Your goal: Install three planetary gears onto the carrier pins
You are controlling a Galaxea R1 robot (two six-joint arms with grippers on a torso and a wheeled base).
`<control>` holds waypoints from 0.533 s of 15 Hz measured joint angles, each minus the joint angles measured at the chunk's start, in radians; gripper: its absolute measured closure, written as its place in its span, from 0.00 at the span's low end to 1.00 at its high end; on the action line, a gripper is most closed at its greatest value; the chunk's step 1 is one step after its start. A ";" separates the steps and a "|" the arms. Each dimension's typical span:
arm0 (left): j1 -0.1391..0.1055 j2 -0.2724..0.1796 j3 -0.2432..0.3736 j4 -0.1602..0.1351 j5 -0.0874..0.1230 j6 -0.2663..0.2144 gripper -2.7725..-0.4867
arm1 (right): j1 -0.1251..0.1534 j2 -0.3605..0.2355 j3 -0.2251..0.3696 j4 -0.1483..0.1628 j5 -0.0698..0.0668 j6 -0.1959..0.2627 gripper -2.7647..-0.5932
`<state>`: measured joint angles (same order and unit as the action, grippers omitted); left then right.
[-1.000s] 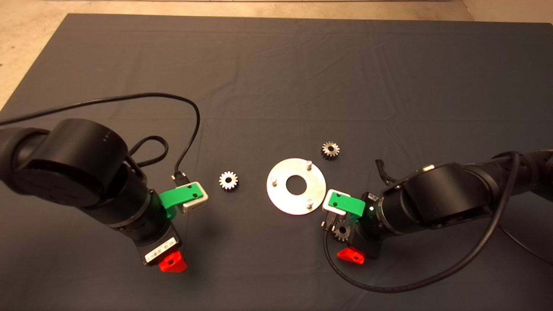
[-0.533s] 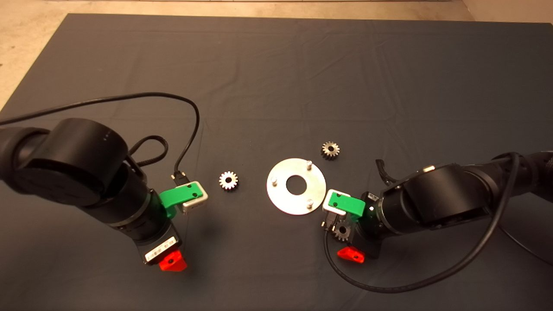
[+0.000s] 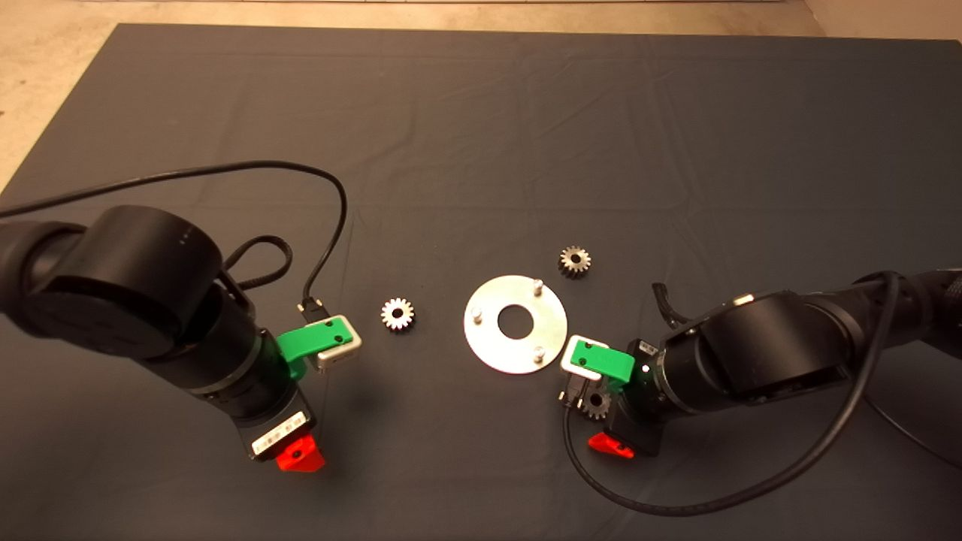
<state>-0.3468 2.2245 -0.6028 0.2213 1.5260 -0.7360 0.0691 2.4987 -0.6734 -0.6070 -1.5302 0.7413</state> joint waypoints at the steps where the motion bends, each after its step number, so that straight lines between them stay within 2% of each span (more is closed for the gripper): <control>1: 0.000 0.000 0.000 0.000 0.000 0.000 0.00 | -0.003 0.000 0.000 0.000 0.000 0.000 0.23; 3: 0.000 0.000 0.000 0.000 0.000 0.000 0.00 | -0.006 0.000 0.000 0.000 0.000 0.000 0.31; 5: 0.000 0.000 0.000 0.000 0.000 0.000 0.00 | -0.006 0.000 0.000 -0.001 0.000 0.000 0.31; 8: 0.000 0.000 0.000 0.000 0.000 0.000 0.00 | -0.006 0.000 0.000 -0.004 0.000 0.000 0.37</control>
<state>-0.3468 2.2245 -0.6028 0.2213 1.5260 -0.7360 0.0630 2.4991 -0.6734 -0.6115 -1.5306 0.7413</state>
